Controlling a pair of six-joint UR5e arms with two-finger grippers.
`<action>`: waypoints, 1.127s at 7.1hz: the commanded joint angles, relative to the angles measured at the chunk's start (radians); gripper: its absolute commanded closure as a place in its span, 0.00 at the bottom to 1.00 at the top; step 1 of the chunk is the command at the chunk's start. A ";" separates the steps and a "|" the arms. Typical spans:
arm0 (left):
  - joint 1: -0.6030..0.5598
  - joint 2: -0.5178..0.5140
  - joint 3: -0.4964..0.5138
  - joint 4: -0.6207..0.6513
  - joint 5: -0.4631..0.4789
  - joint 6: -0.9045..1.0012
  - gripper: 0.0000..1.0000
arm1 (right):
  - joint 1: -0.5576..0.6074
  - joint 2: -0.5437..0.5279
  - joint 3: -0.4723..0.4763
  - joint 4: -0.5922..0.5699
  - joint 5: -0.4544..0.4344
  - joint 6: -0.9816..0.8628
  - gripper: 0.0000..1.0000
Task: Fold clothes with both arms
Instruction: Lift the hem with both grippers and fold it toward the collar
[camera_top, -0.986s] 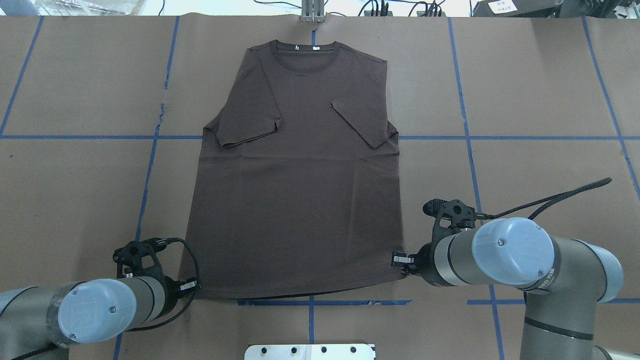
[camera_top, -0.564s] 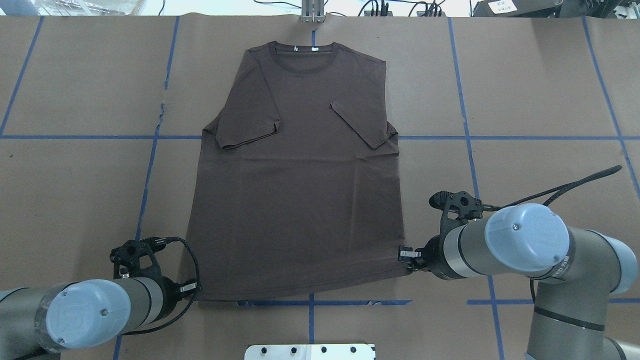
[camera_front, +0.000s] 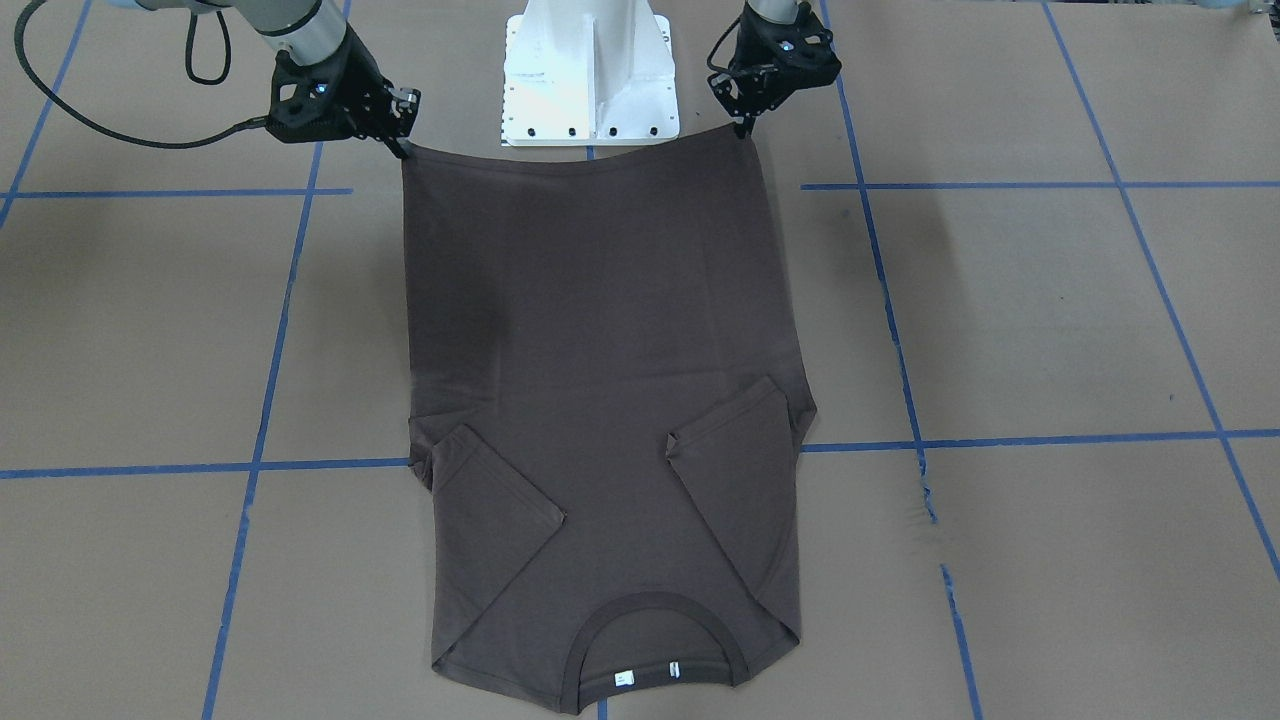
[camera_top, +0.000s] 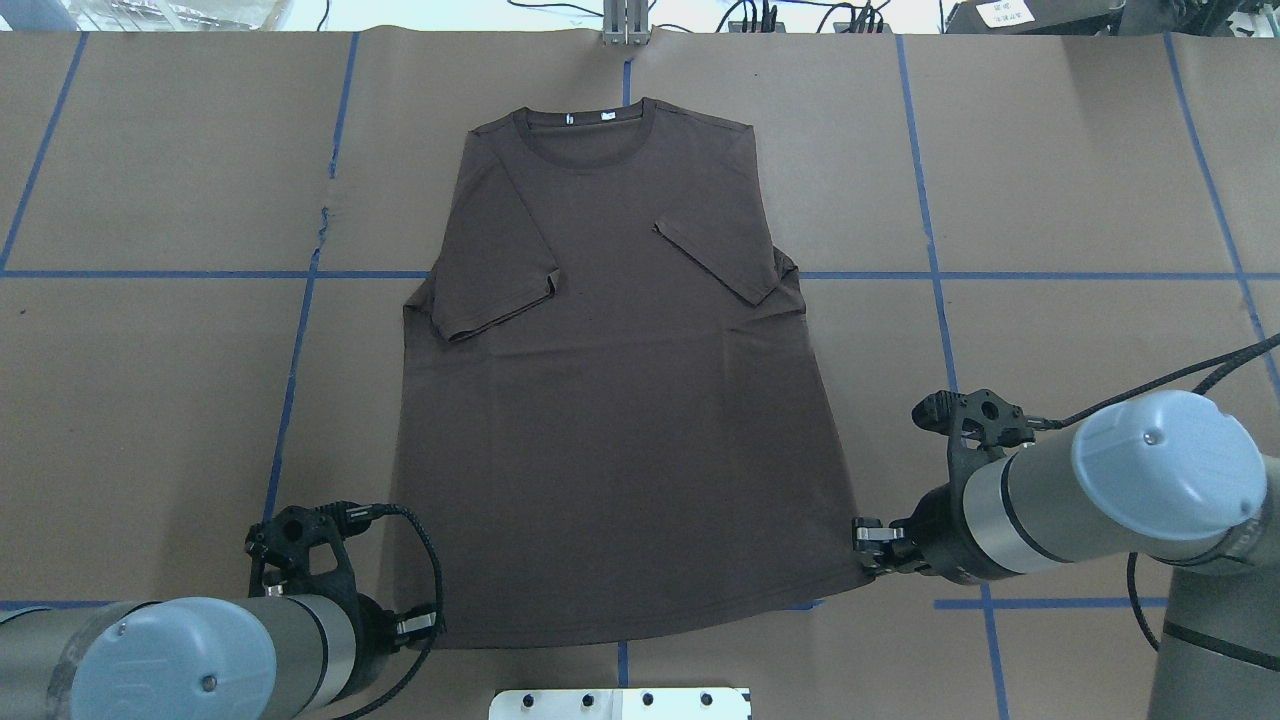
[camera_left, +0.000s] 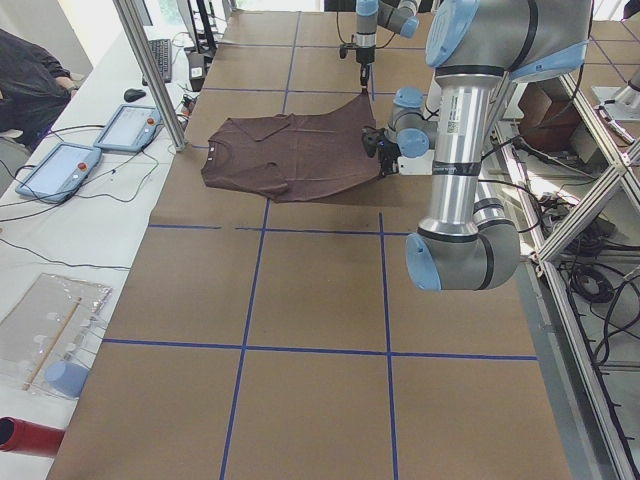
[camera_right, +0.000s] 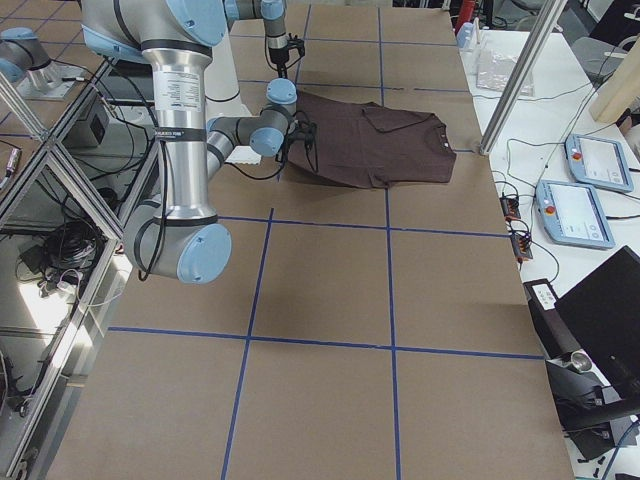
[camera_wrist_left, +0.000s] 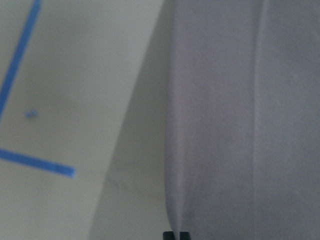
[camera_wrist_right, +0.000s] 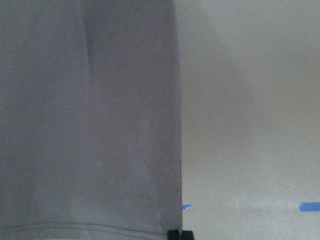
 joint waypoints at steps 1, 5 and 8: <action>0.040 0.001 -0.088 0.021 -0.005 0.083 1.00 | -0.036 -0.114 0.127 -0.001 0.063 -0.001 1.00; 0.022 -0.068 -0.156 0.110 -0.038 0.092 1.00 | 0.024 -0.072 0.115 -0.001 0.061 -0.063 1.00; -0.218 -0.127 -0.073 0.113 -0.044 0.262 1.00 | 0.237 0.107 -0.056 -0.010 0.071 -0.208 1.00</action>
